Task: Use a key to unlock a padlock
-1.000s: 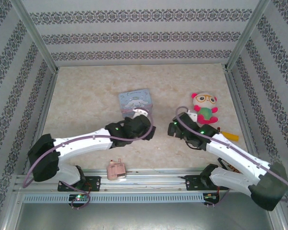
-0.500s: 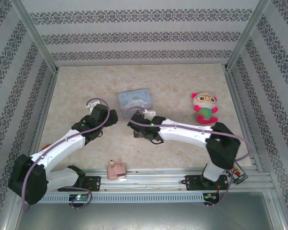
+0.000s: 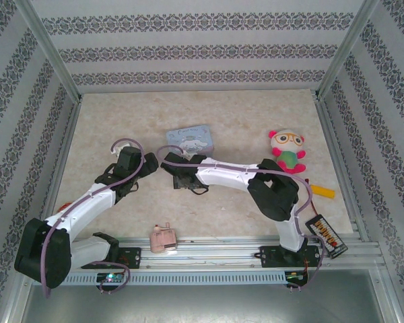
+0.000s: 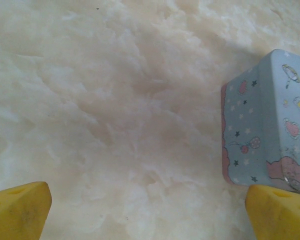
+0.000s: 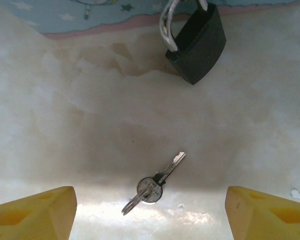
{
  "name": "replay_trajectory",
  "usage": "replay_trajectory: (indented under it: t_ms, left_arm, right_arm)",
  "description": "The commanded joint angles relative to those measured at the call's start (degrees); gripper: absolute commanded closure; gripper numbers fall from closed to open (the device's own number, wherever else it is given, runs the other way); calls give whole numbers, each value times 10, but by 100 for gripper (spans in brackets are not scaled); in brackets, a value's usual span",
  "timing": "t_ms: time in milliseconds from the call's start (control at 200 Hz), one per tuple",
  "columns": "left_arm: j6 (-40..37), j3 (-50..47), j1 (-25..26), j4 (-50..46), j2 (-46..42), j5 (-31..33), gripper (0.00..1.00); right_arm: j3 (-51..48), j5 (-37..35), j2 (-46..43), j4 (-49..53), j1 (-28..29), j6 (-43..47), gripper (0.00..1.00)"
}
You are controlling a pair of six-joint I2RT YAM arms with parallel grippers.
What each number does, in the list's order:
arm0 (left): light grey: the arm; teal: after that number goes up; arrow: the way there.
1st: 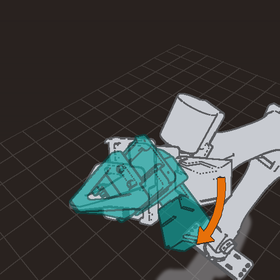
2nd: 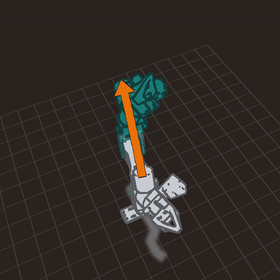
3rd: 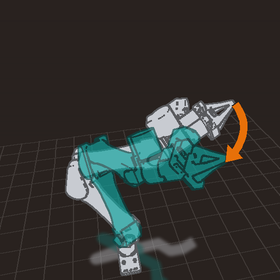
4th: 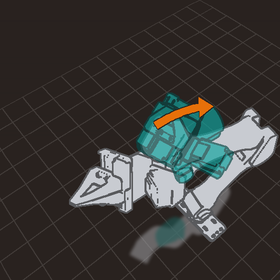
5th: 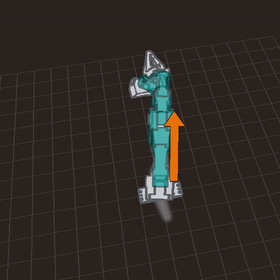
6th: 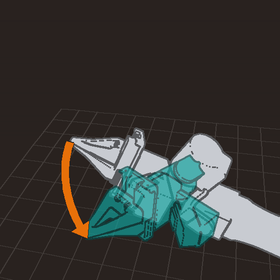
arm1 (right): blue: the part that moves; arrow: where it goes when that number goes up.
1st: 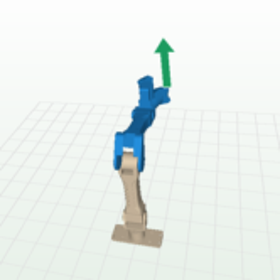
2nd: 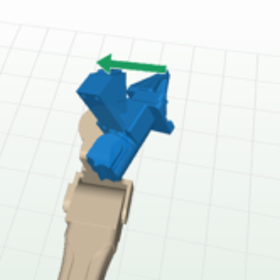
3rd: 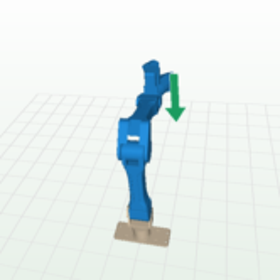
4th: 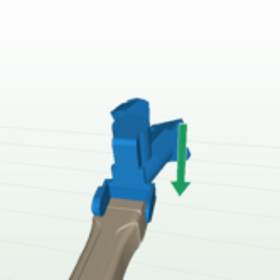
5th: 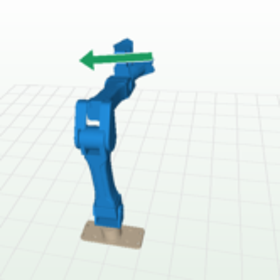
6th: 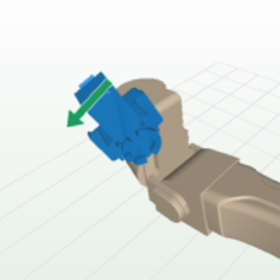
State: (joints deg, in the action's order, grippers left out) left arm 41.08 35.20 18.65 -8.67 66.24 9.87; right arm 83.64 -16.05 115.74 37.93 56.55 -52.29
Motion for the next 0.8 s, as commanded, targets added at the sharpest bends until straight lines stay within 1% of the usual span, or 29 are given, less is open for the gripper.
replay_trajectory:
  t_ms: [0, 175, 315, 580, 715, 795]
  left_arm:
    - [6, -6, -11, 41, 11, -20, 1]
    - [8, 0, -13, 49, 32, -42, 1]
    - [9, 5, -13, 46, 38, -38, 1]
    - [-2, 21, -15, 37, 35, -27, 1]
    - [-6, 23, -16, 40, 30, -29, 1]
    - [-10, 27, -16, 42, 27, -31, 1]
  right_arm:
    - [12, 18, 16, 14, -7, 6, 27]
    - [-14, 27, 15, 10, -20, 7, 40]
    - [-52, 41, -3, 8, -30, 17, 49]
    - [-121, 59, -52, 29, -38, 37, 60]
    - [-163, 67, -93, 33, -59, 47, 64]
    - [-183, 74, -124, 35, -71, 56, 65]
